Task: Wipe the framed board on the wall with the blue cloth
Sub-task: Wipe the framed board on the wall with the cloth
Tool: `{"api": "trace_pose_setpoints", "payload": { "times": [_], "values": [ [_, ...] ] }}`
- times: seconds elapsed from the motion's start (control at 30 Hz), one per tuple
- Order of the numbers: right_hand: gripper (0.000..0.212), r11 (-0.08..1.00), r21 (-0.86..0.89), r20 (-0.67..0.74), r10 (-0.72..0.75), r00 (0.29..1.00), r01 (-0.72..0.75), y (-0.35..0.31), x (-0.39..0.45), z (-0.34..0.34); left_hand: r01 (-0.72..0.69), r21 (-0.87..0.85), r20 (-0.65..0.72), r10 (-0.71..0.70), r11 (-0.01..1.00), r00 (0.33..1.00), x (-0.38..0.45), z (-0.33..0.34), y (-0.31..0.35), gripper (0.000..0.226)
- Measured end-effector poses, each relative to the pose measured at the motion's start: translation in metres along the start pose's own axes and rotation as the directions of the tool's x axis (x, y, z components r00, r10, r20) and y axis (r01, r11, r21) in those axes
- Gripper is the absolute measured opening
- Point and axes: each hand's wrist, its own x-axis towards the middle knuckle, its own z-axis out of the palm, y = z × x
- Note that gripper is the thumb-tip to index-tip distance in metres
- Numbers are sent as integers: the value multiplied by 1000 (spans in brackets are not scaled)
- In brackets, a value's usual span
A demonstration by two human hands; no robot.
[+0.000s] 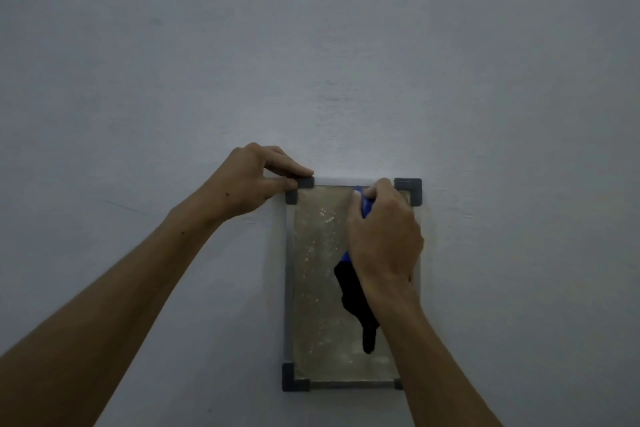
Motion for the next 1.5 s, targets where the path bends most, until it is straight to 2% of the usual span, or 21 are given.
{"api": "trace_pose_setpoints", "payload": {
  "times": [0.07, 0.2, 0.27, 0.4, 0.6, 0.67, 0.8, 0.87, 0.97, 1.03, 1.17, 1.2, 1.27, 1.33, 1.37, 1.43, 1.5],
  "values": [
    [16, 996, 40, 6, -83, 997, 83, -14, -6, 8, 5, -7, 2, -5, 1000, 1000, 1, 0, 0, 25],
    [15, 960, 87, 133, -276, 952, 266, -32, -8, 20, 21, -5, -63, -21, 1000, 998, -1, 0, 1, 20],
    [18, 968, 73, 132, -246, 960, 239, -21, -4, 16, 37, 4, -105, -36, 999, 994, -1, 0, 0, 20],
    [18, 990, 58, 18, -132, 991, 130, -11, -8, 13, 44, -13, -150, -45, 999, 988, -5, 3, -4, 20],
    [13, 954, 95, 124, -296, 947, 286, -43, -15, 27, 50, -17, -65, -51, 999, 997, -4, -5, -8, 21],
    [16, 959, 101, 148, -277, 950, 264, -32, -10, 21, 49, -29, -47, -50, 998, 998, -5, -6, -8, 22],
    [18, 985, 82, 72, -158, 985, 152, -22, -9, 19, 52, -35, -67, -54, 998, 996, -5, -4, -9, 21],
    [18, 977, 80, 82, -205, 975, 199, -34, -13, 21, 45, -27, -78, -46, 999, 996, -5, -3, -9, 21],
    [15, 948, 78, 184, -319, 930, 309, -37, -12, 21, 39, -4, -89, -39, 999, 995, -5, -2, -8, 21],
    [17, 947, 56, 214, -322, 922, 317, -28, -7, 15, 33, 8, -95, -32, 999, 995, -6, -2, -8, 21],
    [18, 981, 51, 66, -191, 979, 188, -8, -5, 8, 33, 11, -108, -31, 999, 994, -7, -2, -6, 22],
    [18, 974, 49, 87, -225, 970, 222, -7, -8, 8, 33, 12, -104, -32, 999, 994, -7, -2, -5, 22],
    [17, 939, 58, 215, -344, 914, 340, -7, -12, 9, 33, 14, -100, -31, 999, 995, -6, -2, -4, 22],
    [18, 916, 44, 290, -393, 873, 398, -5, -9, 6, 32, 7, -111, -31, 999, 993, -7, -2, -4, 22],
    [18, 923, 24, 258, -376, 890, 383, -3, -4, 5, 32, 3, -118, -31, 999, 993, -8, -1, -5, 22],
    [17, 957, 16, 104, -290, 951, 290, 0, 3, 2, 27, 4, -124, -26, 1000, 992, -9, 1, -4, 22],
    [17, 957, 9, 57, -289, 956, 289, -3, -2, 4, 25, 19, -121, -23, 1000, 992, -9, 1, -4, 22]
  ]
}}
